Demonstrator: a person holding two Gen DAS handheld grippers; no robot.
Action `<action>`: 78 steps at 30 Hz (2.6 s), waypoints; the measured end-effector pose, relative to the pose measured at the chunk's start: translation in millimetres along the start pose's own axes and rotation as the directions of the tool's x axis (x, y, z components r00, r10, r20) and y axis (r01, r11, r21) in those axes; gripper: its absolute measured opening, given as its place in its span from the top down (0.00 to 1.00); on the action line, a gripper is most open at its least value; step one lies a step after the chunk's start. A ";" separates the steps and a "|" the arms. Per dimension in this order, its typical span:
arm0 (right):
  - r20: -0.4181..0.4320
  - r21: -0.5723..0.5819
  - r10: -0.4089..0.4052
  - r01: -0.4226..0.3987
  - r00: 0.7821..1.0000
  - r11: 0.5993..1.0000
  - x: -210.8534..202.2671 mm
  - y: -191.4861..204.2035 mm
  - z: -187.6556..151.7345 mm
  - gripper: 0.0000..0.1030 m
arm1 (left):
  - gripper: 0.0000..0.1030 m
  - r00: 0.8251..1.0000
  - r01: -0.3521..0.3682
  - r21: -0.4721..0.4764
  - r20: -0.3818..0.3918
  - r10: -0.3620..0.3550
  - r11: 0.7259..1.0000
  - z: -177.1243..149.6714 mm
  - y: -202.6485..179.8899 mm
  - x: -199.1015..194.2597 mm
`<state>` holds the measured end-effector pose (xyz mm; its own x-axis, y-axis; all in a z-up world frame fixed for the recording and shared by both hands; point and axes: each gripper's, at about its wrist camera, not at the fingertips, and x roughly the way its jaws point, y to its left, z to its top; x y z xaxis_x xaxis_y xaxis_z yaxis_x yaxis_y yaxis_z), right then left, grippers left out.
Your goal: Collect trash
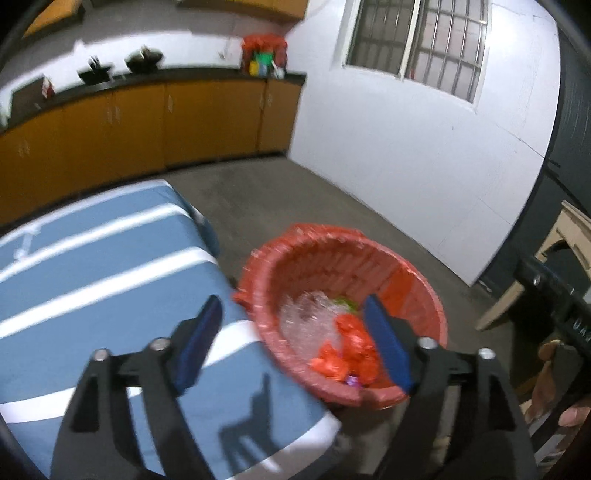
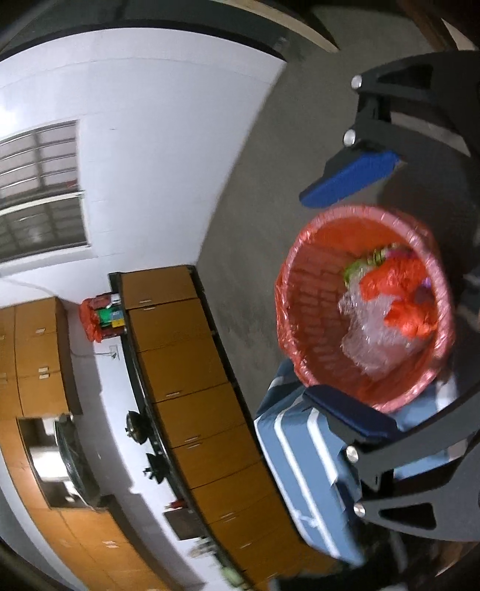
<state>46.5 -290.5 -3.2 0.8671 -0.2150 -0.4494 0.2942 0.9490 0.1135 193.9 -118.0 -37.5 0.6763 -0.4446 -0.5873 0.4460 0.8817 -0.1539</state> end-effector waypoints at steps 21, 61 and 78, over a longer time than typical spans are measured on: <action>0.077 -0.127 0.028 -0.018 0.997 0.992 -83.7 68.1 -27.9 0.02 | 0.04 0.908 -0.340 -0.086 0.228 0.351 0.937 -57.5 43.4 -173.3; 0.090 -0.118 -0.010 0.021 0.996 0.993 -124.3 83.7 -67.7 0.02 | 0.04 0.833 -0.482 -0.158 0.221 0.507 0.862 -117.3 28.1 -227.3; 0.088 -0.120 -0.009 0.020 0.996 0.993 -124.2 85.6 -69.3 0.02 | 0.04 0.843 -0.462 -0.176 0.217 0.492 0.869 -123.0 31.8 -225.9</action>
<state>-63.9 -166.6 0.9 0.8963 -0.2430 -0.3708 0.2606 0.9654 -0.0027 -16.8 29.8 -7.5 0.9171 0.0245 -0.3980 -0.0278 0.9996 -0.0026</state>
